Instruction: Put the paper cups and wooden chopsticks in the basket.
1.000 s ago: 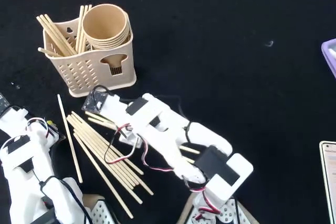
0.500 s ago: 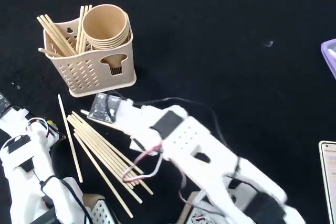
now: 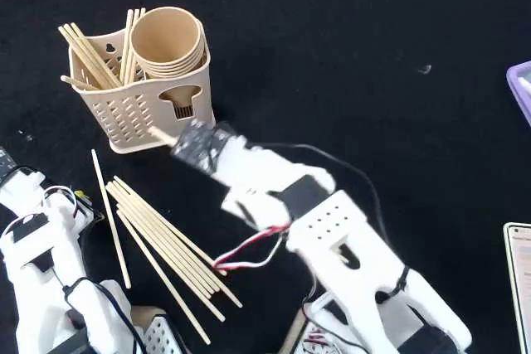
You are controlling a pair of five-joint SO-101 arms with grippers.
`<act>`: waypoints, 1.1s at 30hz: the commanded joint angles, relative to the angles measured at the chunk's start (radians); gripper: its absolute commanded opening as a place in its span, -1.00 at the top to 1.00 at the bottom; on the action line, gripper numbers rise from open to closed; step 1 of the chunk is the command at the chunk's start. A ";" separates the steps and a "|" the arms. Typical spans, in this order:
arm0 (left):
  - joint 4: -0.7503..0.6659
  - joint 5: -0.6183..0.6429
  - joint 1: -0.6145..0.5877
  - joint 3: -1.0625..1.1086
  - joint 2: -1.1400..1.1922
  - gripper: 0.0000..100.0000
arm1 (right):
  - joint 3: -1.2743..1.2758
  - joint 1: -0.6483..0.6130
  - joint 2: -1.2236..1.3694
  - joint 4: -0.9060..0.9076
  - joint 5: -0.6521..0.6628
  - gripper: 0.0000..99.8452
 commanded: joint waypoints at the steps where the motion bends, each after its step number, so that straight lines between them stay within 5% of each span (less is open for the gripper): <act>1: -0.008 0.000 -0.008 -0.042 -0.023 0.57 | 0.039 0.005 -0.042 -0.009 -0.011 0.98; 7: -0.006 0.000 -0.008 -0.039 -0.023 0.57 | 0.245 0.038 -0.042 -0.094 0.089 0.98; 16: -0.006 0.000 -0.008 -0.039 -0.023 0.57 | 0.343 0.328 -0.041 -0.083 0.321 0.98; 21: -0.006 0.000 -0.008 -0.041 -0.023 0.57 | 0.360 0.371 -0.041 -0.078 0.324 0.93; 26: -0.006 0.000 -0.008 -0.039 -0.023 0.57 | 0.371 0.370 -0.041 -0.041 0.322 0.61; 33: -0.006 0.000 -0.007 -0.039 -0.023 0.57 | 0.285 0.376 -0.050 0.081 0.307 0.58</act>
